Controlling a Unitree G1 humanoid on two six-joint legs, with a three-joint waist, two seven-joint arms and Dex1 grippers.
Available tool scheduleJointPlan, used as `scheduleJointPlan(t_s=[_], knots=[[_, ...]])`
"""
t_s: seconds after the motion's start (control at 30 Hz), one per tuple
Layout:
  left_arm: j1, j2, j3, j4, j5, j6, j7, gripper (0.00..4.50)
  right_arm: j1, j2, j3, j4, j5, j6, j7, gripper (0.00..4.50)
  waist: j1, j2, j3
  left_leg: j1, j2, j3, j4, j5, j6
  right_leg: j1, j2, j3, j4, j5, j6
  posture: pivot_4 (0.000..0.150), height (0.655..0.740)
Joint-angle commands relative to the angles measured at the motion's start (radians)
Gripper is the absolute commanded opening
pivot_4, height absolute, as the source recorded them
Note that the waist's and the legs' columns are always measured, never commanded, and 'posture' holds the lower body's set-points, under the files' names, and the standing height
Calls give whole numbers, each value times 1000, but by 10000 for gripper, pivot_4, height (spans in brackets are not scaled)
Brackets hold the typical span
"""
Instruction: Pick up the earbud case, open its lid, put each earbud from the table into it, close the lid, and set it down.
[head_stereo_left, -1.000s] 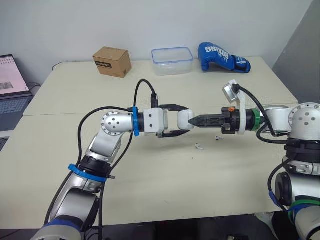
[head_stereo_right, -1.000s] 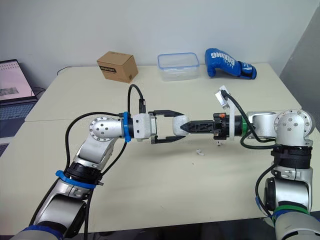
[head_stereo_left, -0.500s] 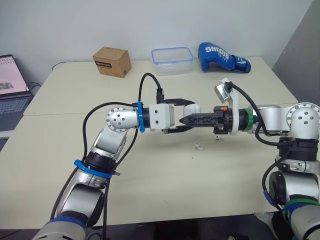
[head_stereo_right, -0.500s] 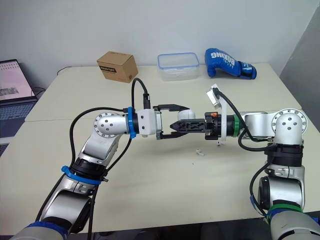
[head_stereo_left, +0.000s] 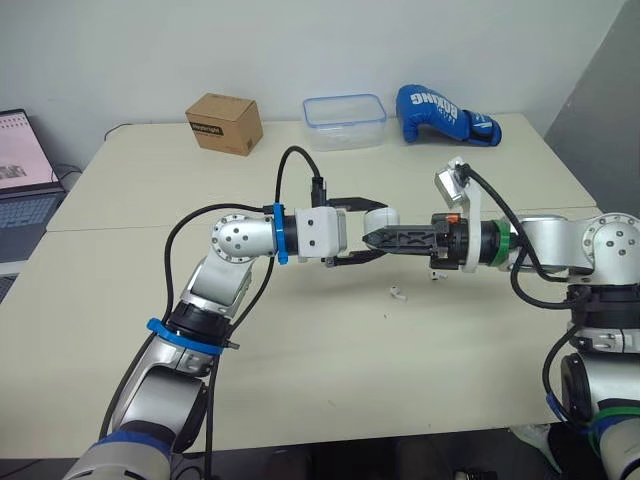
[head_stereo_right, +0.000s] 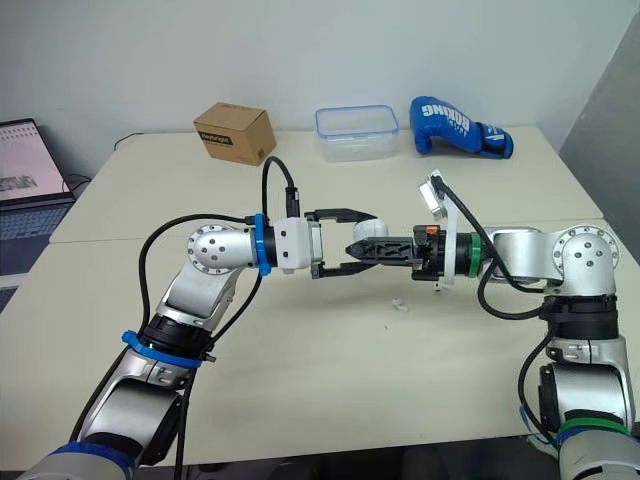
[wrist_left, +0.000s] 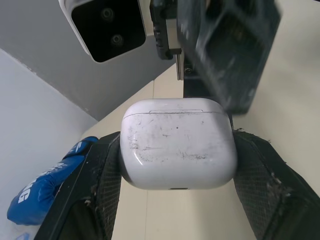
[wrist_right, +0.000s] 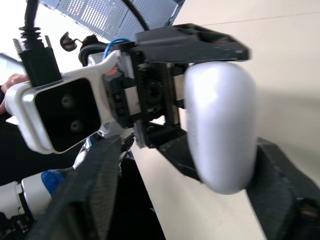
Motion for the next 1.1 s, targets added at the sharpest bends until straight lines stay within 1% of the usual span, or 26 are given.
scheduleJointPlan(t_s=[0.03, 0.13, 0.17, 0.27, 0.4, 0.43, 0.63, 0.7, 0.73, 0.8, 0.9, 0.93, 1.1], knots=[[-22, 4, 15, -22, -1, -2, 11, 27787, -12, -23, 19, -32, 90, -43, -3, 32490, 0, 0, 0, 0, 0, 0, 0, 0, 0, 0, 0, 0, 0, 0, 0, 1500, 7307], [-20, 5, 14, -24, 0, -2, 9, 27787, -10, -41, 42, -36, 115, -67, -11, 32490, 0, 0, 0, 0, 0, 0, 0, 0, 0, 0, 0, 0, 0, 0, 0, 1500, 7307], [-20, 6, 13, -22, 1, -4, 8, 27787, -9, -45, 47, -37, 120, -75, -13, 30717, 0, 0, 0, 0, 0, 0, 0, 0, 0, 0, 0, 0, 0, 0, 0, 1500, 7307], [-18, 8, 12, -23, 2, -4, 7, 27787, -6, -59, 62, -43, 136, -95, -16, 23460, 0, 0, 0, 0, 0, 0, 0, 0, 0, 0, 0, 0, 0, 0, 0, 1500, 7307], [-17, 5, 13, -29, -5, 8, 8, 27787, -3, -70, 75, -50, 144, -110, -13, 9782, 0, 0, 0, 0, 0, 0, 0, 0, 0, 0, 0, 0, 0, 0, 0, 1500, 7307], [-17, 5, 12, -30, -6, 9, 7, 27787, -3, -72, 77, -51, 144, -113, -12, 8824, 0, 0, 0, 0, 0, 0, 0, 0, 0, 0, 0, 0, 0, 0, 0, 1500, 7307], [-10, 14, 9, -35, -11, 22, 0, 27787, 0, -75, 80, -58, 144, -119, -3, 8829, 0, 0, 0, 0, 0, 0, 0, 0, 0, 0, 0, 0, 0, 0, 0, 1500, 7307], [-7, 17, 9, -42, -23, 43, -9, 27787, 0, -76, 82, -63, 144, -119, 2, 8829, 0, 0, 0, 0, 0, 0, 0, 0, 0, 0, 0, 0, 0, 0, 0, 1500, 7307], [-8, 27, 5, -55, -43, 87, -33, 27787, 1, -76, 82, -65, 144, -118, 6, 8829, 0, 0, 0, 0, 0, 0, 0, 0, 0, 0, 0, 0, 0, 0, 0, 1500, 7307], [-7, 44, 1, -82, -77, 154, -70, 34909, 1, -76, 83, -67, 144, -119, 11, 8829, 0, 0, 0, 0, 0, 0, 0, 0, 0, 0, 0, 0, 0, 0, 0, 1500, 7307], [0, 38, 23, -106, -101, 174, -53, 43932, 2, -77, 85, -68, 144, -123, 16, 8829, 0, 0, 0, 0, 0, 0, 0, 0, 0, 0, 0, 0, 0, 0, 0, 1500, 7307], [3, 49, 27, -123, -119, 208, -67, 44835, 3, -78, 87, -68, 144, -126, 17, 8829, 0, 0, 0, 0, 0, 0, 0, 0, 0, 0, 0, 0, 0, 0, 0, 1500, 7307], [13, 138, 59, -202, -216, 396, -138, 44835, 6, -83, 91, -73, 122, -134, 28, 8829, -3, 0, 0, 0, 0, -1, 0, 0, 0, 0, 1, 0, 0, 0, 0, 1500, 7307]])
